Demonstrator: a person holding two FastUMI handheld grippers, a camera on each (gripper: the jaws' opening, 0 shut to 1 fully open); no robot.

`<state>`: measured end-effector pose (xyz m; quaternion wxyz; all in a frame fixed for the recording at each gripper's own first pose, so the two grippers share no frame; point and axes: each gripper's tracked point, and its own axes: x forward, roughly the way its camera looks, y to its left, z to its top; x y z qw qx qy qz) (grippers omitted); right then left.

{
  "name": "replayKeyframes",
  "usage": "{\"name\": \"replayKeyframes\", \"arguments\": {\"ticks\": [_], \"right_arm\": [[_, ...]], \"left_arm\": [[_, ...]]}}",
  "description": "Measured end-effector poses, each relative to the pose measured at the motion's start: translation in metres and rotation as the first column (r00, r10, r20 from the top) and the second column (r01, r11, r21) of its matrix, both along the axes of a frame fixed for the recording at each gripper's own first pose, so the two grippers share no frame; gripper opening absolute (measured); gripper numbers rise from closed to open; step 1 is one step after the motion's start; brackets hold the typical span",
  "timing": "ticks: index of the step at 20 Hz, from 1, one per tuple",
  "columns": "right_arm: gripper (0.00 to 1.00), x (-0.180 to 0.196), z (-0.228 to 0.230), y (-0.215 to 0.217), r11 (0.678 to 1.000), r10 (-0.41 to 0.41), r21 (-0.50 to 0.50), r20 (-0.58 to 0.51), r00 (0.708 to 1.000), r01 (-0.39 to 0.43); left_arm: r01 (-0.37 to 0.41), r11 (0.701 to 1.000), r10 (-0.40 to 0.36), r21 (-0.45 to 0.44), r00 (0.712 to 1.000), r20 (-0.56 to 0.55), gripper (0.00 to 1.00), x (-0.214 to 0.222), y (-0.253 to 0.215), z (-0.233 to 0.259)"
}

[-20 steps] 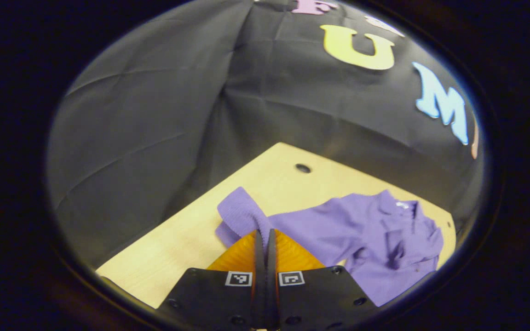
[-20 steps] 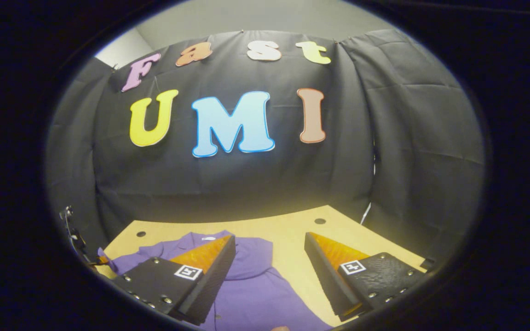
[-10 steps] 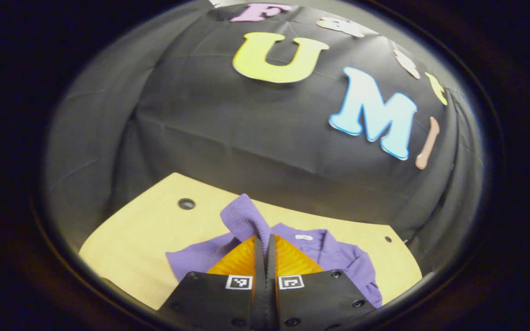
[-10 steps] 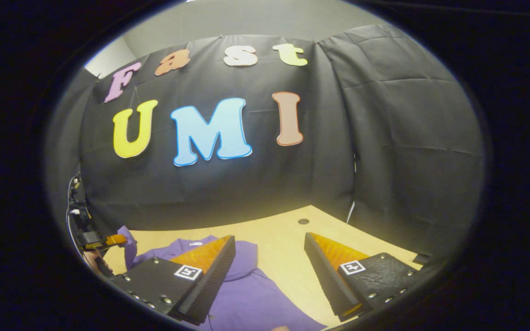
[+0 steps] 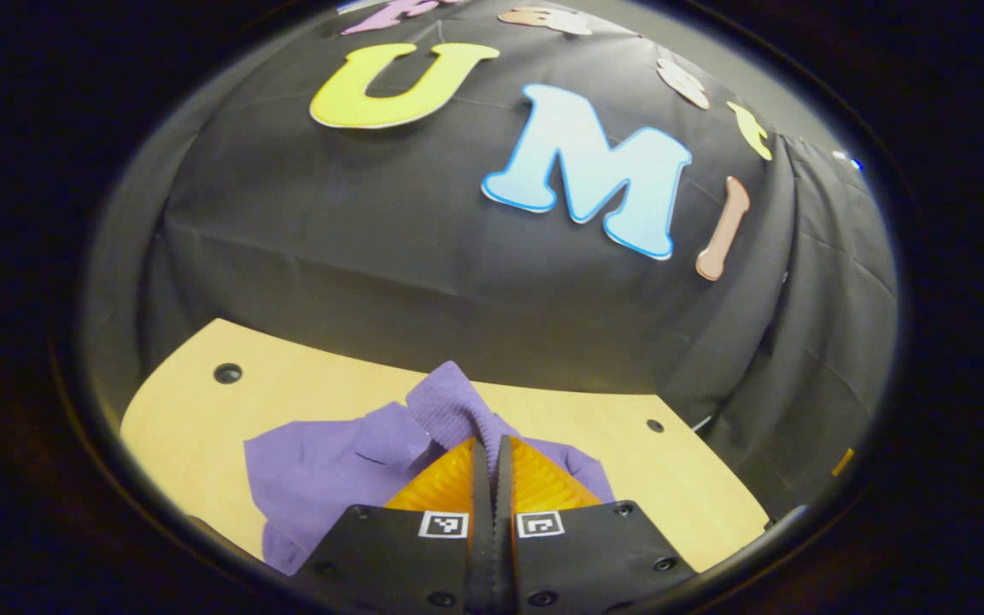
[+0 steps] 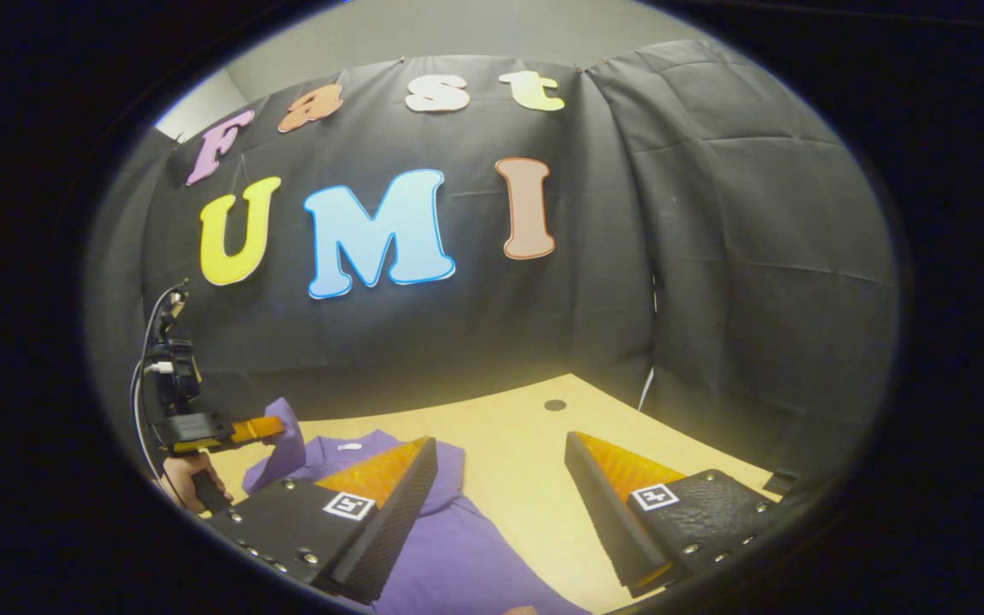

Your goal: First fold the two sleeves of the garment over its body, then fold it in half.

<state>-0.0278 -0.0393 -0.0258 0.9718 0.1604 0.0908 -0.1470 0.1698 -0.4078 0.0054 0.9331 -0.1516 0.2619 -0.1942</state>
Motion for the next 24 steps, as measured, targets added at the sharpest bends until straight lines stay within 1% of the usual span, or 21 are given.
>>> {"name": "replayKeyframes", "arguments": {"ticks": [4, 7, 10, 13, 16, 17, 18, 19, 20, 22, 24], "right_arm": [[0.93, 0.007, -0.023, -0.013, 1.0, 0.023, 0.004, -0.013, 1.0, -0.023], [0.93, 0.008, -0.042, -0.023, 0.998, 0.055, -0.007, -0.044, 0.998, -0.055], [0.93, 0.012, -0.063, -0.024, 0.993, 0.114, -0.03, -0.081, 0.99, -0.116], [0.93, 0.019, -0.088, -0.02, 0.979, 0.195, -0.035, -0.113, 0.974, -0.2], [0.93, 0.023, -0.109, -0.017, 0.964, 0.258, -0.03, -0.151, 0.954, -0.265], [0.93, 0.024, -0.116, -0.018, 0.959, 0.272, -0.032, -0.165, 0.948, -0.281], [0.93, 0.024, -0.121, -0.017, 0.955, 0.285, -0.033, -0.177, 0.942, -0.295], [0.94, 0.023, -0.126, -0.016, 0.95, 0.299, -0.034, -0.187, 0.936, -0.31], [0.94, 0.022, -0.13, -0.015, 0.946, 0.309, -0.036, -0.196, 0.931, -0.322], [0.94, 0.018, -0.133, -0.014, 0.94, 0.32, -0.05, -0.209, 0.924, -0.337], [0.94, 0.013, -0.139, -0.013, 0.934, 0.327, -0.069, -0.226, 0.917, -0.35]], "left_arm": [[0.074, 0.997, -0.074, 0.006, 0.997, -0.035, 0.06, -0.012, -0.064, -0.014], [0.103, 0.994, -0.1, 0.042, 0.992, -0.076, 0.06, -0.017, -0.093, -0.037], [0.123, 0.987, -0.11, 0.105, 0.987, -0.121, 0.06, -0.021, -0.106, -0.064], [0.133, 0.968, -0.105, 0.211, 0.984, -0.142, 0.07, -0.032, -0.103, -0.089], [0.153, 0.94, -0.117, 0.306, 0.984, -0.134, 0.14, -0.041, -0.098, -0.102], [0.161, 0.937, -0.123, 0.311, 0.983, -0.136, 0.17, -0.047, -0.099, -0.103], [0.158, 0.938, -0.12, 0.309, 0.983, -0.138, 0.34, -0.051, -0.099, -0.105], [0.157, 0.94, -0.119, 0.302, 0.983, -0.141, 0.42, -0.057, -0.098, -0.104], [0.148, 0.942, -0.11, 0.301, 0.984, -0.139, 0.61, -0.061, -0.096, -0.103], [0.122, 0.949, -0.088, 0.29, 0.988, -0.129, 0.87, -0.068, -0.088, -0.096], [0.098, 0.958, -0.065, 0.271, 0.99, -0.128, 0.92, -0.077, -0.077, -0.091]]}}
